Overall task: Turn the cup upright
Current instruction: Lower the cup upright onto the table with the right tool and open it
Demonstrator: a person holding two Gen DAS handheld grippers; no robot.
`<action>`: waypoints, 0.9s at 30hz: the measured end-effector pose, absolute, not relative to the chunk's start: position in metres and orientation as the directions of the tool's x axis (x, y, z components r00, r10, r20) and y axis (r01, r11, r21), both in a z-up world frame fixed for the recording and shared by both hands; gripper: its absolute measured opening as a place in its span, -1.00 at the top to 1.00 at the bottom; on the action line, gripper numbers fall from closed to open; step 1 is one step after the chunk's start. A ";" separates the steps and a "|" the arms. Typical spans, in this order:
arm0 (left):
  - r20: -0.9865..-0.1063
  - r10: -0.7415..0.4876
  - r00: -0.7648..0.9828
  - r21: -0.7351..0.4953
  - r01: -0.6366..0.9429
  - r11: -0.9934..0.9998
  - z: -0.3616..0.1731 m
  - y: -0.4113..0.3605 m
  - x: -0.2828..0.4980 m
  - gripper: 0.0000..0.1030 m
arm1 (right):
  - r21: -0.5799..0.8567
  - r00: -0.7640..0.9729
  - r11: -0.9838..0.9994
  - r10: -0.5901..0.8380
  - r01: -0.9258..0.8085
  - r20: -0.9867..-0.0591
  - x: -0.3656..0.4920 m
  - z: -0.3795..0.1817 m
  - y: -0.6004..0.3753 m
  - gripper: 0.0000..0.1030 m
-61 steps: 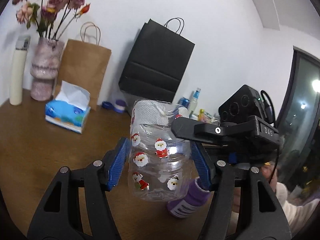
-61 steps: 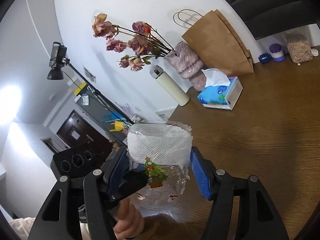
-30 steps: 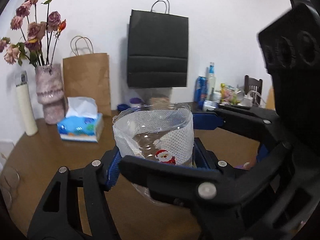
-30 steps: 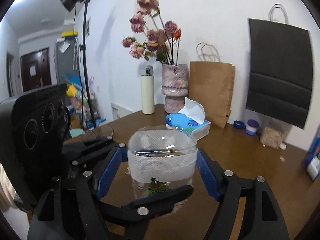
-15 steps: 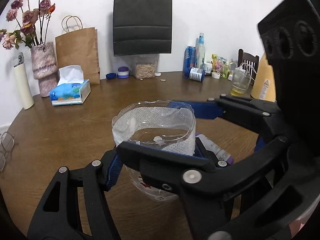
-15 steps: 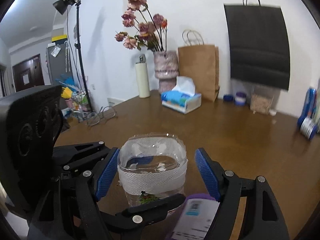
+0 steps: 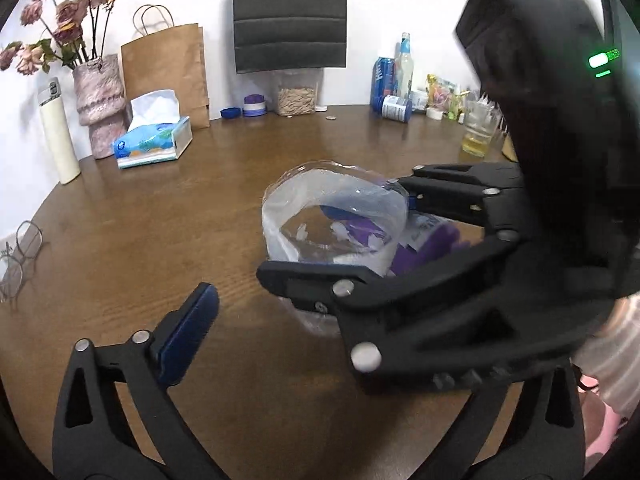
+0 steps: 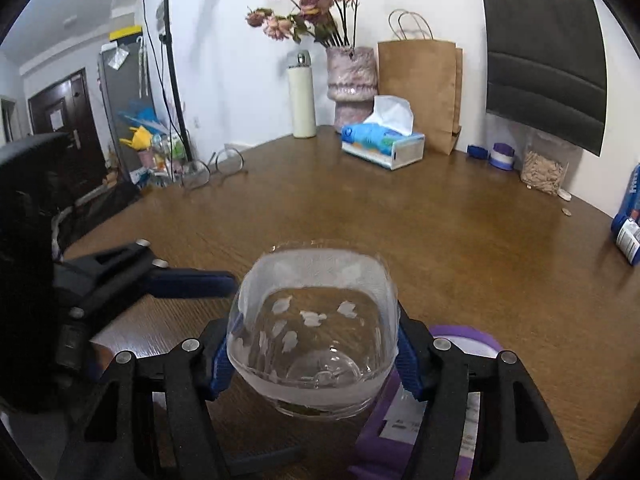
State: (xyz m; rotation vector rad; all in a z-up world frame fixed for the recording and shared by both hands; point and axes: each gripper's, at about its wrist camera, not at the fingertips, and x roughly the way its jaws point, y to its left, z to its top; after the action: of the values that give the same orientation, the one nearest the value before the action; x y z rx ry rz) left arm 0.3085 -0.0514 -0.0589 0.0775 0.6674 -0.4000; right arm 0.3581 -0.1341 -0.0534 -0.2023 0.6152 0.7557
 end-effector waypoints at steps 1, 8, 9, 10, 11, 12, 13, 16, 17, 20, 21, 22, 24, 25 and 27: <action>-0.615 -0.333 0.715 -0.054 0.383 0.922 -0.058 -0.050 0.305 -1.00 | 0.046 0.562 0.718 0.581 -0.695 -0.589 0.357 -0.054 -0.134 -0.37; -0.602 -0.286 0.746 -0.059 0.316 0.947 -0.046 -0.030 0.290 -1.00 | 0.080 0.533 0.695 0.615 -0.715 -0.581 0.344 -0.036 -0.139 -0.54; -0.594 -0.285 0.752 -0.062 0.310 0.949 -0.042 -0.027 0.286 -1.00 | 0.084 0.541 0.700 0.616 -0.709 -0.572 0.337 -0.029 -0.145 -0.54; -0.572 -0.285 0.769 -0.065 0.304 0.951 -0.034 -0.021 0.279 -1.00 | 0.082 0.553 0.706 0.616 -0.703 -0.561 0.330 -0.022 -0.151 -0.54; -0.552 -0.283 0.784 -0.064 0.299 0.952 -0.028 -0.015 0.273 -1.00 | 0.079 0.567 0.714 0.613 -0.695 -0.551 0.325 -0.015 -0.157 -0.55; -0.533 -0.275 0.801 -0.058 0.289 0.956 -0.023 -0.010 0.267 -1.00 | 0.076 0.592 0.733 0.602 -0.676 -0.536 0.317 -0.006 -0.168 -0.55; -0.510 -0.243 0.825 -0.040 0.260 0.965 -0.016 -0.003 0.260 -1.00 | 0.079 0.612 0.746 0.597 -0.661 -0.519 0.310 0.003 -0.179 -0.55; -0.483 -0.139 0.864 0.006 0.162 0.987 -0.004 0.012 0.251 -1.00 | 0.041 0.702 0.826 0.503 -0.562 -0.505 0.294 0.022 -0.214 -0.58; -0.475 -0.100 0.874 0.014 0.121 0.993 0.000 0.018 0.250 -1.00 | 0.024 0.727 0.849 0.466 -0.528 -0.505 0.291 0.025 -0.223 -0.62; -0.472 -0.060 0.879 -0.018 0.058 0.998 0.006 0.030 0.252 -1.00 | 0.005 0.785 0.909 0.363 -0.418 -0.501 0.281 0.034 -0.250 -0.65; -0.474 -0.052 0.879 -0.028 0.044 0.999 0.009 0.031 0.253 -1.00 | 0.013 0.791 0.915 0.355 -0.403 -0.499 0.279 0.037 -0.255 -0.65; -0.471 -0.046 0.881 -0.030 0.037 0.999 0.010 0.031 0.254 -1.00 | 0.030 0.793 0.918 0.357 -0.395 -0.494 0.276 0.040 -0.260 -0.65; -0.446 -0.035 0.894 -0.024 0.027 0.999 0.019 0.029 0.251 -1.00 | 0.044 0.797 0.919 0.364 -0.393 -0.483 0.273 0.045 -0.263 -0.65; -0.437 -0.034 0.899 -0.023 0.026 0.999 0.021 0.030 0.249 -1.00 | 0.042 0.800 0.919 0.364 -0.393 -0.477 0.269 0.046 -0.263 -0.65; -0.421 -0.030 0.907 -0.022 0.023 0.999 0.027 0.029 0.244 -1.00 | 0.035 0.804 0.917 0.367 -0.398 -0.469 0.264 0.049 -0.260 -0.65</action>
State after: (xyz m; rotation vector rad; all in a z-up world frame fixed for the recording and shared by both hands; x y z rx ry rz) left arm 0.2442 0.0289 0.0267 -0.0170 0.4348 -0.0273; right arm 0.2641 -0.2598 0.0488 -0.0666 0.4886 0.4097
